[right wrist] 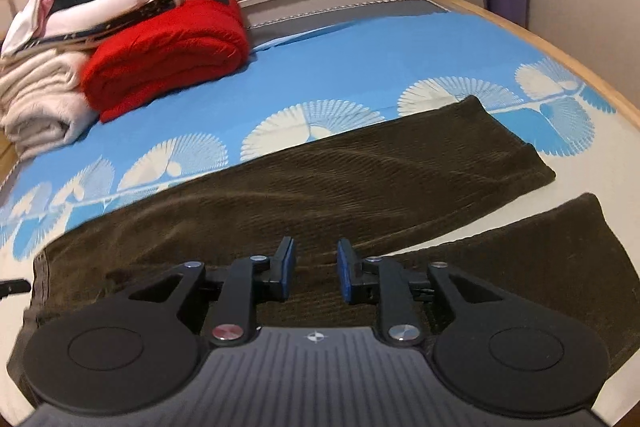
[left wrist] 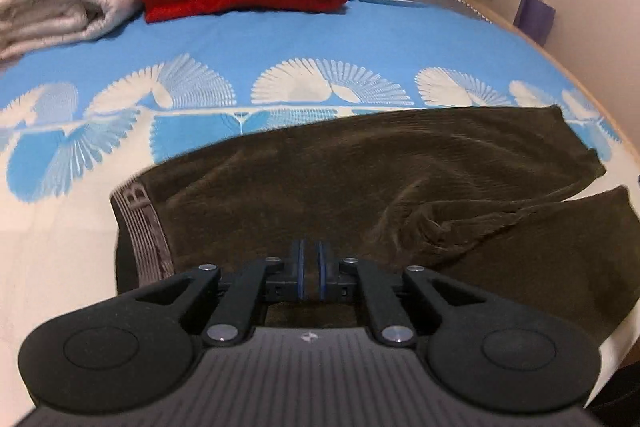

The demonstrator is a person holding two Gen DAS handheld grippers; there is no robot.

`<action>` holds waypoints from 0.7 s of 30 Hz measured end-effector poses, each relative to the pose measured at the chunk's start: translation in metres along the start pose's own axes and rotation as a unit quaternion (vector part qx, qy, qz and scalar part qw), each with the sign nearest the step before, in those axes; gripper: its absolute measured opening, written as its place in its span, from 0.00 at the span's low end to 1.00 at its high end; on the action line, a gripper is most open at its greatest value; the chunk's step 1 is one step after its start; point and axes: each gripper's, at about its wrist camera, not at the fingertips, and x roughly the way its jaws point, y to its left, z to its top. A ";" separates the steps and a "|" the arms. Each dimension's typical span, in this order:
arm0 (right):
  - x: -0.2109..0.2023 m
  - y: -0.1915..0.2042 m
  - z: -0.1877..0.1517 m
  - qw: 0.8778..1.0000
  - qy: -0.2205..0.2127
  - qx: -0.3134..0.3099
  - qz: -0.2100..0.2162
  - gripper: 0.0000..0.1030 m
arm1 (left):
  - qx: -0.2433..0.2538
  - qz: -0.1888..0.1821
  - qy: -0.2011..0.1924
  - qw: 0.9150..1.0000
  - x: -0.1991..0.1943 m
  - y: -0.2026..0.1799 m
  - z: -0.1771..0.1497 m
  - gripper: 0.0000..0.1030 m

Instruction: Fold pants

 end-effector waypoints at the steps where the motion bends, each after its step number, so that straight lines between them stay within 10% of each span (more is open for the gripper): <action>1: 0.000 0.001 0.000 1.000 -0.002 -0.006 -0.001 0.23 | 0.000 0.002 0.000 1.000 0.003 0.003 0.007 0.12; 14: 0.014 0.016 0.019 0.998 -0.017 -0.054 0.009 0.23 | -0.007 0.030 0.033 0.999 0.113 0.091 0.094 0.61; 21: 0.029 0.028 0.030 0.996 -0.016 -0.090 0.013 0.23 | 0.029 0.028 0.085 0.996 0.188 0.095 0.102 0.64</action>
